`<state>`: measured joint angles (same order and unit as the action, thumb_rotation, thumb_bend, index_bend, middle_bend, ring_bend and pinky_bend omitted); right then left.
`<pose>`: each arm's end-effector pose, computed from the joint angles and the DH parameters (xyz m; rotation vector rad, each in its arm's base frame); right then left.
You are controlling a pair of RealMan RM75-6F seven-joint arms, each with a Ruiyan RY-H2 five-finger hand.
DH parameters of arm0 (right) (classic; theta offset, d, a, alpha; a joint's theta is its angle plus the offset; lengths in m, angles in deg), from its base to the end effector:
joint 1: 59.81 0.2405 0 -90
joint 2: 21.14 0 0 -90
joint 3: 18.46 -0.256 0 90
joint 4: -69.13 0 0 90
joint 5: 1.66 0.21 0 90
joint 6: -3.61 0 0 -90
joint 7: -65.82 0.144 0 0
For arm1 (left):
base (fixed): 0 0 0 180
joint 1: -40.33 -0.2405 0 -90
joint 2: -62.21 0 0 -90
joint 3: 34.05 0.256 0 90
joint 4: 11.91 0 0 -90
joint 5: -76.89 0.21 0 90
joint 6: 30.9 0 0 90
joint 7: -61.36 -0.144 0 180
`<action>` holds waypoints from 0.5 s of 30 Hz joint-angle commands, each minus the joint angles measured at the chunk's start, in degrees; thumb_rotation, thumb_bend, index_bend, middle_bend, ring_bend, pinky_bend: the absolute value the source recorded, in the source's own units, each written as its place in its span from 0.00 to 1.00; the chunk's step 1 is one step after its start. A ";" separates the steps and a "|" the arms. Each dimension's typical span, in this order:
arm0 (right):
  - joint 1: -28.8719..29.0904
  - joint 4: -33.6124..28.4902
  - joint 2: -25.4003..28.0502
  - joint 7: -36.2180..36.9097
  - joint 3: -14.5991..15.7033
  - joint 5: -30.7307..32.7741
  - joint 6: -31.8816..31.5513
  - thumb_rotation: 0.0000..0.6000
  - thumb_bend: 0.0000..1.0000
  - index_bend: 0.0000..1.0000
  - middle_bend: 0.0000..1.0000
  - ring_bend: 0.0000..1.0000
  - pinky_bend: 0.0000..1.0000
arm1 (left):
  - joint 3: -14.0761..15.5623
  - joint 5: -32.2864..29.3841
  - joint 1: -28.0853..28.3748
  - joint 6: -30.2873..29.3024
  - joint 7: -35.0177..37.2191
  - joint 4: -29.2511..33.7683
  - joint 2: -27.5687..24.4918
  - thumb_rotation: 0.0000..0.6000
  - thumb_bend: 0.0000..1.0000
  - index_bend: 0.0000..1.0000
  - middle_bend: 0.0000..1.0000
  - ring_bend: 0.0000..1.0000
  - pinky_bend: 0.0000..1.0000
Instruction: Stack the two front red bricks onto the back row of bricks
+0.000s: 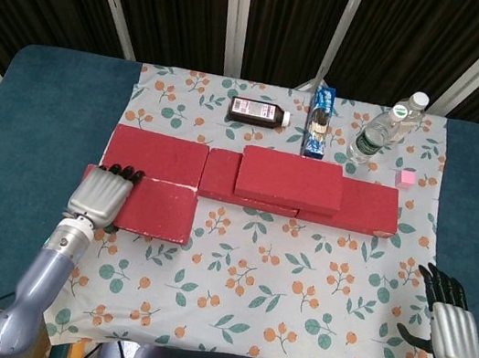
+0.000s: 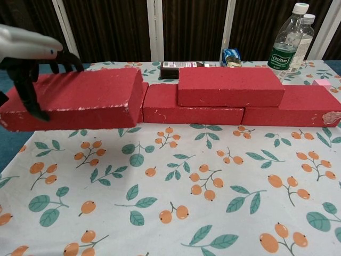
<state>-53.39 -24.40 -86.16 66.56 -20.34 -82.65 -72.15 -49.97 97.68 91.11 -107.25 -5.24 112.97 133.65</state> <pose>-0.3217 -0.1830 0.1324 1.4081 -1.0985 0.8101 -0.0892 0.3041 0.0740 -1.7942 -0.8221 -0.4579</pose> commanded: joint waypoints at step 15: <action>0.79 2.00 -2.07 -5.28 -2.69 9.03 2.84 1.00 0.23 0.00 0.00 0.00 0.00 | -3.81 -34.21 24.51 25.93 -9.06 -34.85 0.65 1.00 0.00 0.30 0.48 0.29 0.28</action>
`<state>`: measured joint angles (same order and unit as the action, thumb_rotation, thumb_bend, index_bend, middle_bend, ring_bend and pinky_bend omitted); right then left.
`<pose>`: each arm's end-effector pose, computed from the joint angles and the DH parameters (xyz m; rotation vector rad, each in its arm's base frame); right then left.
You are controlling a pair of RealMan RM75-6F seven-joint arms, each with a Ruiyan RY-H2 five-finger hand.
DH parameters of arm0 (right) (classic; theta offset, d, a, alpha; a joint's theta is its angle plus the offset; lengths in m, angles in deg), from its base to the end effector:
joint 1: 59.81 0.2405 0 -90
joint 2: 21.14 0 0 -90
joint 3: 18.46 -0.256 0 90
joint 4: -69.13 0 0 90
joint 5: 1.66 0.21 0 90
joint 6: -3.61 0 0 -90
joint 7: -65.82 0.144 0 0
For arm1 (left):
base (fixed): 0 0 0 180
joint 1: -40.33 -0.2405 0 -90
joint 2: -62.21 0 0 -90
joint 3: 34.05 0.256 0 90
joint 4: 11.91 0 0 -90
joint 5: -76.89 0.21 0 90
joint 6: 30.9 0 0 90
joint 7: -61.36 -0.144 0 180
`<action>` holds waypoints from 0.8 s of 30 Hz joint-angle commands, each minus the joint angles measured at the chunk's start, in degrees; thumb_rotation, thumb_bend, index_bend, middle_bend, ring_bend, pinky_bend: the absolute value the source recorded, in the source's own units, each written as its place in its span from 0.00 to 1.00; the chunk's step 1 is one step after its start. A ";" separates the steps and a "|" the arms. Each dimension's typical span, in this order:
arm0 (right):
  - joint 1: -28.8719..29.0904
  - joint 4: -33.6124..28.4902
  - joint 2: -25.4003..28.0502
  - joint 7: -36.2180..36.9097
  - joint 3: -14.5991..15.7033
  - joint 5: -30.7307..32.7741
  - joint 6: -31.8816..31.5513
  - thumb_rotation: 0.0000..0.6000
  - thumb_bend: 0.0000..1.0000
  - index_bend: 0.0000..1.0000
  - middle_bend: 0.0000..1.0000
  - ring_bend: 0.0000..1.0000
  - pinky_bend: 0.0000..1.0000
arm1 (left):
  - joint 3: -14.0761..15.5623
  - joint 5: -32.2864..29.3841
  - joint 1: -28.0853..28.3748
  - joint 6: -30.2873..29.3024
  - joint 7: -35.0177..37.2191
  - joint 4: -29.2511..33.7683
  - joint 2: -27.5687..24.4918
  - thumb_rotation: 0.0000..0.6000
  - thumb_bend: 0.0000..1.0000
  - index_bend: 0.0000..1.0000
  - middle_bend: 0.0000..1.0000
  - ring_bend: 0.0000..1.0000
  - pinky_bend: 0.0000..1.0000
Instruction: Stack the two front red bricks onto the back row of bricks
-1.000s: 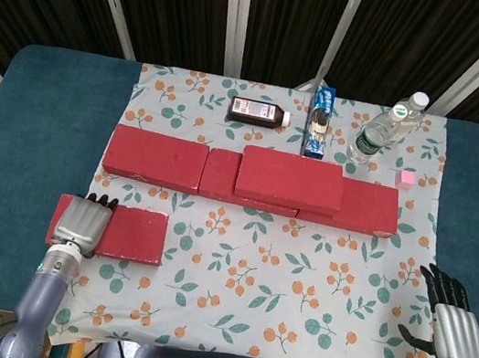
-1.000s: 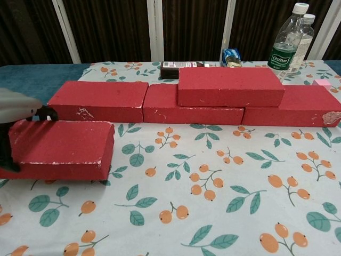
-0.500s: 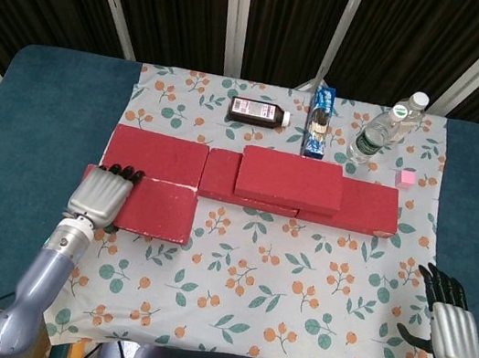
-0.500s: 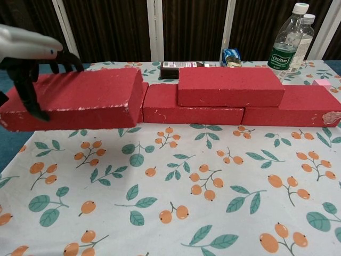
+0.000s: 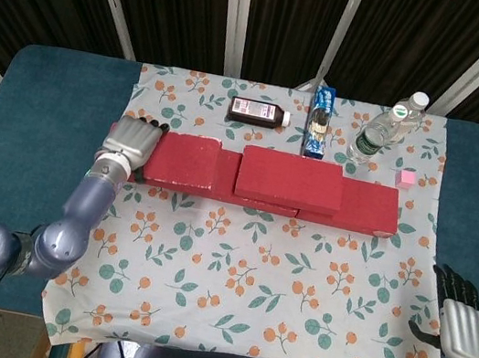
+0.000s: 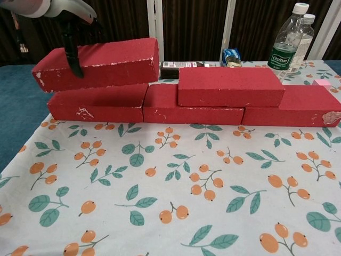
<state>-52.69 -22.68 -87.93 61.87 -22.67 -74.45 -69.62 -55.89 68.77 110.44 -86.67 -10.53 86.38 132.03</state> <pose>-0.3396 -0.1935 0.1316 1.3224 -1.1050 0.7026 -0.0475 0.4190 0.0830 -1.7662 -0.8826 -0.3553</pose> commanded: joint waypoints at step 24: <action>0.66 1.05 -1.99 -3.86 -1.28 4.61 1.26 1.00 0.23 0.00 0.00 0.00 0.00 | 12.63 -9.38 14.51 17.94 -4.00 -29.27 12.88 1.00 0.00 0.29 0.47 0.29 0.25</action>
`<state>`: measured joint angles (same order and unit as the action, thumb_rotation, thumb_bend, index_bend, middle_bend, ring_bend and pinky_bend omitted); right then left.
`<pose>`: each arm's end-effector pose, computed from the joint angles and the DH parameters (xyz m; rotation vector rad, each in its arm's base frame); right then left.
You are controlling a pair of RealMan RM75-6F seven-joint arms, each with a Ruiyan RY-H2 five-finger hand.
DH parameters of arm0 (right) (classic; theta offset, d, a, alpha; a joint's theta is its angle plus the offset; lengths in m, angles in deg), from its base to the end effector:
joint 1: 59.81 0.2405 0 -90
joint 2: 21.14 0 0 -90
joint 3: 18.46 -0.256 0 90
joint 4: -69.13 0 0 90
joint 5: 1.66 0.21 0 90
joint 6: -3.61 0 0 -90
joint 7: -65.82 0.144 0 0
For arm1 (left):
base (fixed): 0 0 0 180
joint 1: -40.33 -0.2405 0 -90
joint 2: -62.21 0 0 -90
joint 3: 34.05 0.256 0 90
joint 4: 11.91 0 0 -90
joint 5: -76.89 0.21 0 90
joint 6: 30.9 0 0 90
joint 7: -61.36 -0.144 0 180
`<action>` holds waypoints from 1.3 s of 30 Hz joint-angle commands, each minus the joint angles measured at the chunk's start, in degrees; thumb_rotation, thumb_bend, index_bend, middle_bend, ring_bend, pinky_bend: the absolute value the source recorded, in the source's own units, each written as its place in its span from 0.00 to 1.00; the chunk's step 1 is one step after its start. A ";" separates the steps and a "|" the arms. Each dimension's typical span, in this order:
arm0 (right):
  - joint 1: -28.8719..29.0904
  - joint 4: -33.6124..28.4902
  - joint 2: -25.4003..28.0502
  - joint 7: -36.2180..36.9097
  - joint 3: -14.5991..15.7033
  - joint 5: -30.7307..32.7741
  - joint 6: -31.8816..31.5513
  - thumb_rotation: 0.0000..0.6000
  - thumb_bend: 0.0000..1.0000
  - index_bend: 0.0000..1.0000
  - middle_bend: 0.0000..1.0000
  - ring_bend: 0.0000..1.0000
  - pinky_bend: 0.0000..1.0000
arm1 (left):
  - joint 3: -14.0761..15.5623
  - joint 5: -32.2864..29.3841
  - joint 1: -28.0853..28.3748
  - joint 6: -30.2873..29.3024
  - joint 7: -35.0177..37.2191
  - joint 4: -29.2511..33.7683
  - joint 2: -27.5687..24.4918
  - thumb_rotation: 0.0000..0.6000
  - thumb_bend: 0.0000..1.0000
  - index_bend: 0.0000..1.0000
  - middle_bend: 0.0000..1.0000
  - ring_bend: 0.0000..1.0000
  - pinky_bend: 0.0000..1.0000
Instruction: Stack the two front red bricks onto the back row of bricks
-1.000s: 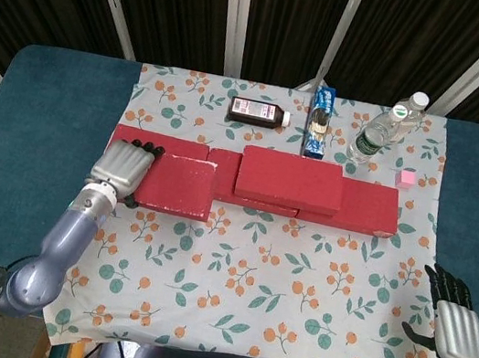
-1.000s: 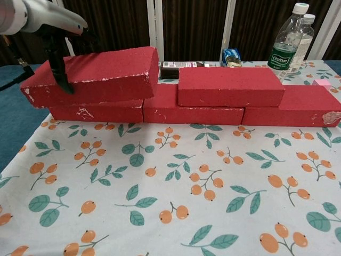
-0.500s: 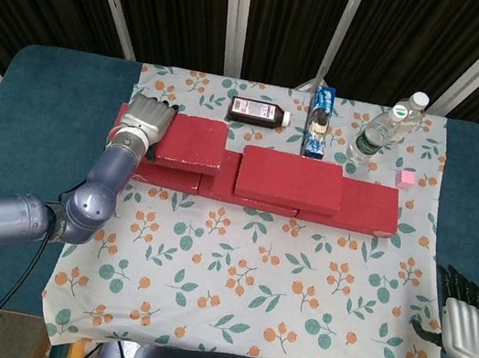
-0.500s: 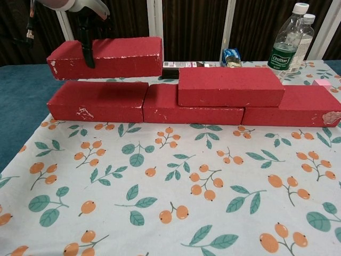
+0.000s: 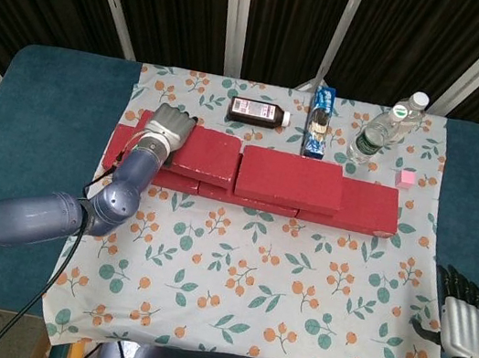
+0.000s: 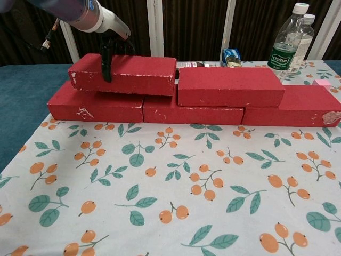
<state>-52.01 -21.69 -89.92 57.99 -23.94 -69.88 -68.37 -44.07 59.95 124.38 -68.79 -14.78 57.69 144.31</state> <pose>-0.3463 -0.1998 0.1247 1.2863 -1.1093 0.6438 -0.0278 0.4813 0.0305 -1.8811 -0.7739 -0.2445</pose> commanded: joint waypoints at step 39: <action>0.01 1.00 -0.07 1.52 -0.30 0.19 0.40 1.00 0.24 0.00 0.00 0.00 0.00 | 4.00 -3.38 4.37 -2.76 0.65 -4.21 6.06 1.00 0.00 0.28 0.46 0.29 0.27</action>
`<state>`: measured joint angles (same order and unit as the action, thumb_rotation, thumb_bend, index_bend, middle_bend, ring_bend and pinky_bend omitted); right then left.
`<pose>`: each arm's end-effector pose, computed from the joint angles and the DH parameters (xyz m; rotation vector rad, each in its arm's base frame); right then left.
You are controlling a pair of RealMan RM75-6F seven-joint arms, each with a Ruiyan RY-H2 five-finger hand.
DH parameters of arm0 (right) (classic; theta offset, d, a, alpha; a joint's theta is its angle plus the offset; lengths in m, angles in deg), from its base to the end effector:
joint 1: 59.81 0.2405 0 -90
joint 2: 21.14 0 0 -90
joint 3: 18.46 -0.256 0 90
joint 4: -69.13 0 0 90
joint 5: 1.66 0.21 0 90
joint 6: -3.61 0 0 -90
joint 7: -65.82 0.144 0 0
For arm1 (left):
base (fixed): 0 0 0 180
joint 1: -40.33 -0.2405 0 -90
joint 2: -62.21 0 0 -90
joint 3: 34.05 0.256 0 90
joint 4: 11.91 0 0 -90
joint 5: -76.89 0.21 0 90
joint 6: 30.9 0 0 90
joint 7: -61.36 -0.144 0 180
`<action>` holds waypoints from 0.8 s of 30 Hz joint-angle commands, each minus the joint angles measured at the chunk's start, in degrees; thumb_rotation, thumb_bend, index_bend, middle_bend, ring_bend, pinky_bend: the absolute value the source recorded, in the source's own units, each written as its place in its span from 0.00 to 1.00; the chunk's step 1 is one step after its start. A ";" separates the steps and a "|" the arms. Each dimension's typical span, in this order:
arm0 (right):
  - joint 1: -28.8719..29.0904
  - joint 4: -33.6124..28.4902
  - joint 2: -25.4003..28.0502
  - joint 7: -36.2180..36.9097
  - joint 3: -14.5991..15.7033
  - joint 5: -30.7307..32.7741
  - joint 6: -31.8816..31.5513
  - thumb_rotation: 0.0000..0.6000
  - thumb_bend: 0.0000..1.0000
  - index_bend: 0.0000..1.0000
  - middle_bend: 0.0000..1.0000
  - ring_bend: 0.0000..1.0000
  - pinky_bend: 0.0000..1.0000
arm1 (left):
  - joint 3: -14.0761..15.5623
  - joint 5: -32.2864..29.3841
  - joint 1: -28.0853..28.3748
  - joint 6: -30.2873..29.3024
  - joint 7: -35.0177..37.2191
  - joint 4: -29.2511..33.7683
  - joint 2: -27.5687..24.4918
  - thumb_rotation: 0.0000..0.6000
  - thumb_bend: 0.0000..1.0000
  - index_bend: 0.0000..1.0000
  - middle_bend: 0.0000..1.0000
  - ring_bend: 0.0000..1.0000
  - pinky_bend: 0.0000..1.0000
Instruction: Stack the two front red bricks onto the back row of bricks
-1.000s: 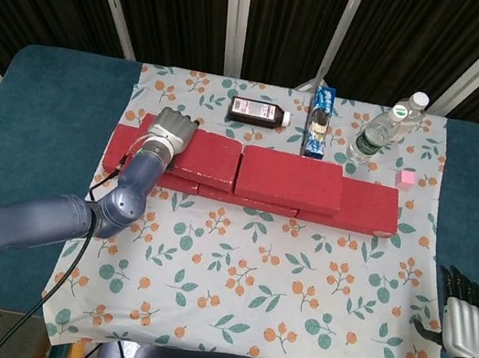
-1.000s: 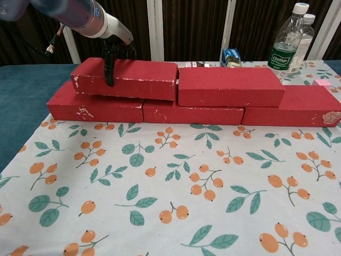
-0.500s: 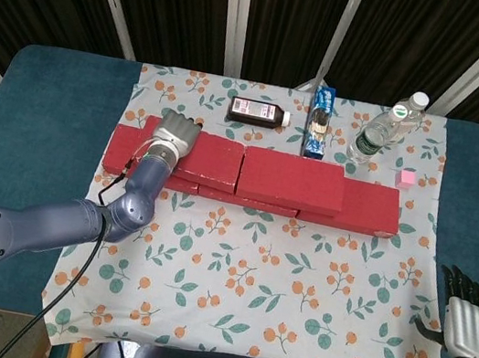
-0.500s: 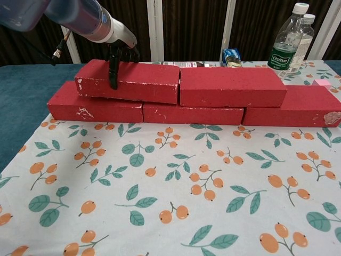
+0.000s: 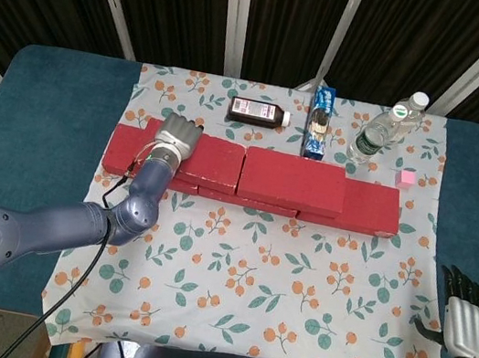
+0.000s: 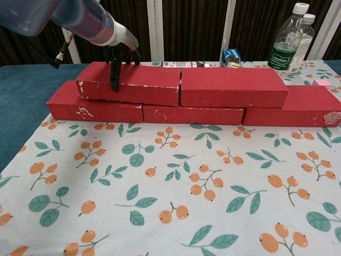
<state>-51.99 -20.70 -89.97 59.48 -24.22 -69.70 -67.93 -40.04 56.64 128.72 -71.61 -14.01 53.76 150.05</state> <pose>-0.3501 -0.2012 0.1265 1.2722 -1.1189 0.6511 -0.0192 0.4768 0.0018 -1.8717 -0.7520 -0.1974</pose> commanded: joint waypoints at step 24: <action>-0.04 0.07 -0.28 -0.04 -0.09 -0.18 -0.34 1.00 0.23 0.00 0.00 0.00 0.00 | -1.59 -3.66 1.16 -3.99 -4.68 1.66 0.65 1.00 0.00 0.13 0.26 0.18 0.25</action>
<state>-52.02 -20.63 -90.25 59.44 -24.31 -69.88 -68.27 -41.53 53.18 129.80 -75.38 -18.46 55.31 150.74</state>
